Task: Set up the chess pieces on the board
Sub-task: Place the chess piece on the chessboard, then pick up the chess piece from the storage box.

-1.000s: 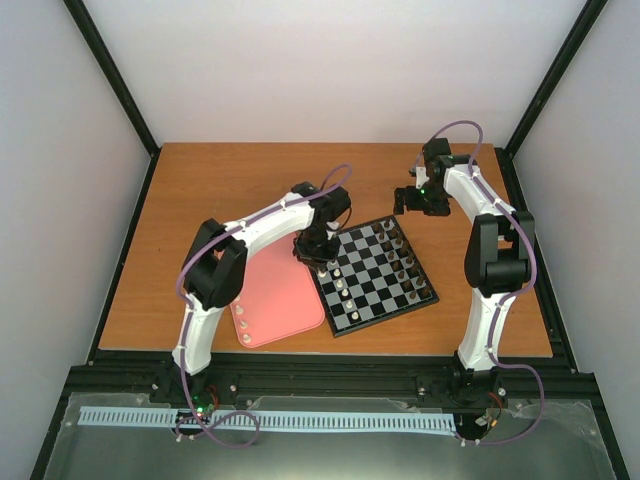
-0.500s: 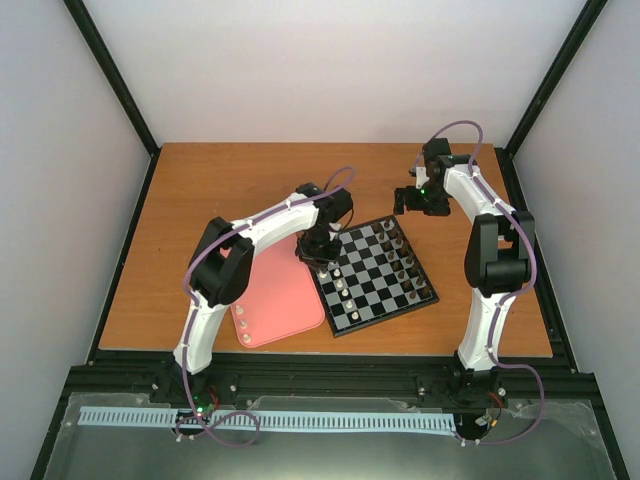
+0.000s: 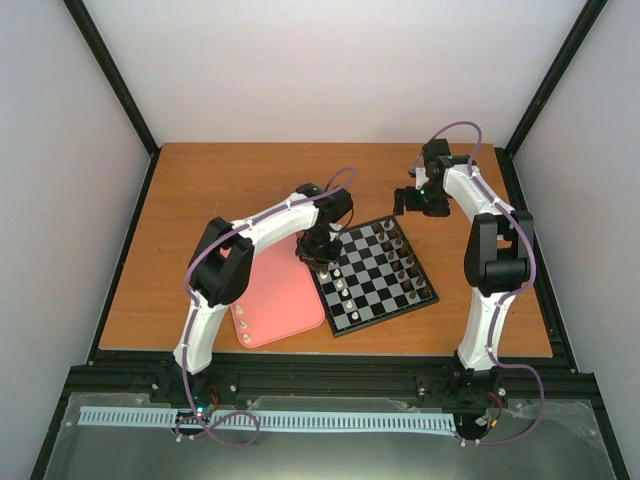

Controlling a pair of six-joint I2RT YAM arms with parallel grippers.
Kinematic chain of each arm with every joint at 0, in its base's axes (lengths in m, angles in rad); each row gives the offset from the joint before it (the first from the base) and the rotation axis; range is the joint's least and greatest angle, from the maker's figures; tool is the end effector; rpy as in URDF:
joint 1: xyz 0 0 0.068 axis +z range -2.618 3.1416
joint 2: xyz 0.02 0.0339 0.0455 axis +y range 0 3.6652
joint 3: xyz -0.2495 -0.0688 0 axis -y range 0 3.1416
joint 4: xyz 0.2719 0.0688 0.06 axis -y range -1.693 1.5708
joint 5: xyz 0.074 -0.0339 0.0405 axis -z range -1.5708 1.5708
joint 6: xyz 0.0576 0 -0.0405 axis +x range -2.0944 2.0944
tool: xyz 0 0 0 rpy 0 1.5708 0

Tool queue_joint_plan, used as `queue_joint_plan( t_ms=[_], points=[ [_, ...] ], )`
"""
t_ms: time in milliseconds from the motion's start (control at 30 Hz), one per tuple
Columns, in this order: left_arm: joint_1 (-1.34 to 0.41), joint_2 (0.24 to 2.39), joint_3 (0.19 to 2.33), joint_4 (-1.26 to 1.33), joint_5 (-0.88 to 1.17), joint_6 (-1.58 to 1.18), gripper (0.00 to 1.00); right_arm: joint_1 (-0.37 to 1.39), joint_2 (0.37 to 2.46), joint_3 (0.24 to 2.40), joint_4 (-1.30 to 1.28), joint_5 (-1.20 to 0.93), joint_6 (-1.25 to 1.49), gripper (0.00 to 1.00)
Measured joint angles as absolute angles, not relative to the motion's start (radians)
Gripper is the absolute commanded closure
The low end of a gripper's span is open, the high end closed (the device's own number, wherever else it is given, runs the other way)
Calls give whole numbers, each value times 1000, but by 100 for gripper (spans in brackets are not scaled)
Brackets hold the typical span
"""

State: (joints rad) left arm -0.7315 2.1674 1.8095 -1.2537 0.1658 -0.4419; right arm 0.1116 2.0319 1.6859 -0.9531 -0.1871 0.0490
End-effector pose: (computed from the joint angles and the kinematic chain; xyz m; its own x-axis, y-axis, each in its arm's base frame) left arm 0.3140 -0.2947 0.1501 -0.9517 0.2875 0.1074 0.2730 0.9530 -0.1316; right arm 0.4382 0.0599 0.1754 -0.9640 -0.0596 -0.2593 -0.1120 0.9750 0.1921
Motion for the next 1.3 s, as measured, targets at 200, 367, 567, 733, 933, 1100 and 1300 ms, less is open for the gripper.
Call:
queue_joint_plan(
  t_ms=[200,367,567,733,933,1100,1300],
  points=[
    [-731,2167,1810,-1254,166,-437,89,112,2032,1686,-953,-187,49,0],
    [-731,2167,1809,-1254,166,-432,78,112,2032,1686,-953,-187,49,0],
    [-731,2167,1807,-1256,165,-422,75,112,2032,1686,-953,-191,49,0],
    [-731,2167,1805,-1258,165,-422,68,112,2032,1686,-953,-192,49,0],
    [-731,2149,1805,-1277,165,-419,61,112,2032,1686,-953,-195,49,0],
    [-731,2065,1806,-1307,162,-419,51,112,2032,1686,-953,-195,49,0],
    [-717,1895,1768,-1322,136,-423,45,112,2032,1686,-953,-193,49,0]
  ],
)
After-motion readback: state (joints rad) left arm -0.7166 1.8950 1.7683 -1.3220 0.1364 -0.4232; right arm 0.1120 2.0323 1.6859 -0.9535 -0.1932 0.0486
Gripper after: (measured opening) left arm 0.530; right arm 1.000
